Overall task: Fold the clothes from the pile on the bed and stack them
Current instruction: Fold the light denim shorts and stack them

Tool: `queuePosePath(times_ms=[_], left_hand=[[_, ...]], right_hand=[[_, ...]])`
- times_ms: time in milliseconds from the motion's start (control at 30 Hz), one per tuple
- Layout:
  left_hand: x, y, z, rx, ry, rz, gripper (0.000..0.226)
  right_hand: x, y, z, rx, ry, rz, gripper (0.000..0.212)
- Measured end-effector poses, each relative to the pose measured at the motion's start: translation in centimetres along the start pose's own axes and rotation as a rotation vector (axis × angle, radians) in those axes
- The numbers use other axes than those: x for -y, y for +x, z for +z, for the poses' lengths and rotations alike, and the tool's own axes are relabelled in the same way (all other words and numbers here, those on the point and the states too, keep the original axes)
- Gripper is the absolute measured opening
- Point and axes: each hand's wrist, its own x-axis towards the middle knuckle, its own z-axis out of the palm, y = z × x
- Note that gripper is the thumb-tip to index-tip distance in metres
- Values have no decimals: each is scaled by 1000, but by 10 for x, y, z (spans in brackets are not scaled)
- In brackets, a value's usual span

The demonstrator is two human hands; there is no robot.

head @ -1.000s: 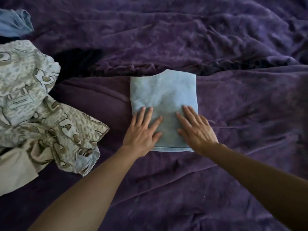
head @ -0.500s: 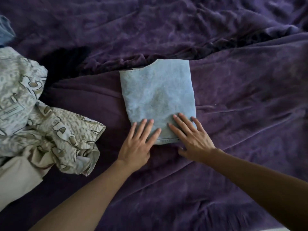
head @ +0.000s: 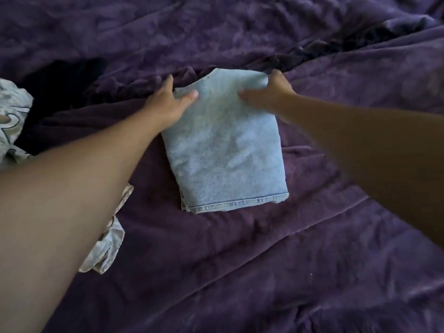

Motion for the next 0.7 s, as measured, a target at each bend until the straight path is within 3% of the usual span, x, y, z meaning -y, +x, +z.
queuePosePath(times_ms=[167,267,333,500,700], left_hand=[[-1,-12,6,-63,-61,104,81],[-13,-37,-8,-70,-75,173,56],[-26,-60,-22,-91,-90,232,41],[-64,-145,-43,-141,47,458,24],[-120,-224,-56,-135,88,533,30]], right_hand=[[-5,-11,5,20,414,143,85],[-12,-42,-15,81,594,20,41],[-15,-71,-31,10,488,-136,31],[-43,-160,-71,-132,170,-408,42],[-87,-243,-133,-112,165,-407,50]])
